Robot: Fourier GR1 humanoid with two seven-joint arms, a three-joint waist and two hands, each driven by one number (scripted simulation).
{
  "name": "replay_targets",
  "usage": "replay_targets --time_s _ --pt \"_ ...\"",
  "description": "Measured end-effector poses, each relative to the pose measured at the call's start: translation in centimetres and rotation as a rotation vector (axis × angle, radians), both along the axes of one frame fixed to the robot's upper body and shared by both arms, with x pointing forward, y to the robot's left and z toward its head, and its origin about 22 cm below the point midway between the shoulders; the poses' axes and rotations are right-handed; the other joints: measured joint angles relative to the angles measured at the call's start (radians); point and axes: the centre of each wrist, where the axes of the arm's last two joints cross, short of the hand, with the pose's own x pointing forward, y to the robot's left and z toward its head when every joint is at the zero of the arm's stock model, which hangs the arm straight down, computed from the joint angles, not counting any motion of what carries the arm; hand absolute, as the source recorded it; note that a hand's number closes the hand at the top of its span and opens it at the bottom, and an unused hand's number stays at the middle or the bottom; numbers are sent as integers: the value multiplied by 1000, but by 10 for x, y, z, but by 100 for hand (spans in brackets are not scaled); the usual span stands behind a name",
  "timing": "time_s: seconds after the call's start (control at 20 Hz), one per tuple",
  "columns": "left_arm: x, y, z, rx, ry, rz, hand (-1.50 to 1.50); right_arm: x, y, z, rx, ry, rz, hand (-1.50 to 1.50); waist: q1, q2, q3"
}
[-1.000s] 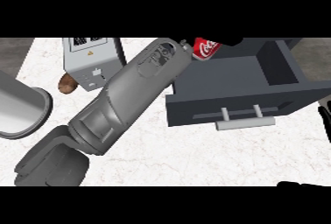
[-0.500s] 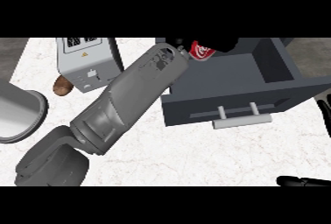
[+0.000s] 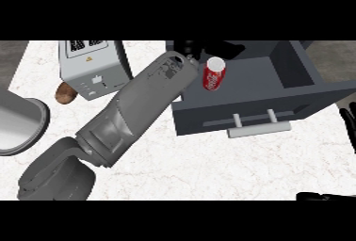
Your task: Pick up the can, place it into the drawer and close the drawer
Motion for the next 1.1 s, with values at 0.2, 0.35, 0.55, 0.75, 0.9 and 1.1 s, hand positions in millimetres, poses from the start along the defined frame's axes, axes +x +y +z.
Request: replay_targets --time_s 0.2,0.35,0.55,0.75,0.9,1.1 --pt "0 0 -1 -20 -7 17 -150 -1 0 8 -1 -13 0 -150 -1 0 0" --pt "-1 2 -6 -33 -11 25 -150 -2 -2 13 -42 -35 -10 -150 -1 1 0" --pt "-1 2 -6 -72 -4 35 -150 -5 -4 24 -159 -90 -21 -150 1 1 -1" --pt "-4 -1 -6 -108 5 26 -150 -4 1 29 -265 -125 -24 -150 11 -2 -1" --pt "-5 -4 0 -147 7 22 -150 -2 6 34 -346 -156 -9 -150 16 -2 -1" --pt "-7 -6 5 -183 -10 13 -150 6 14 37 -464 -177 -26 -150 39 -6 -2"
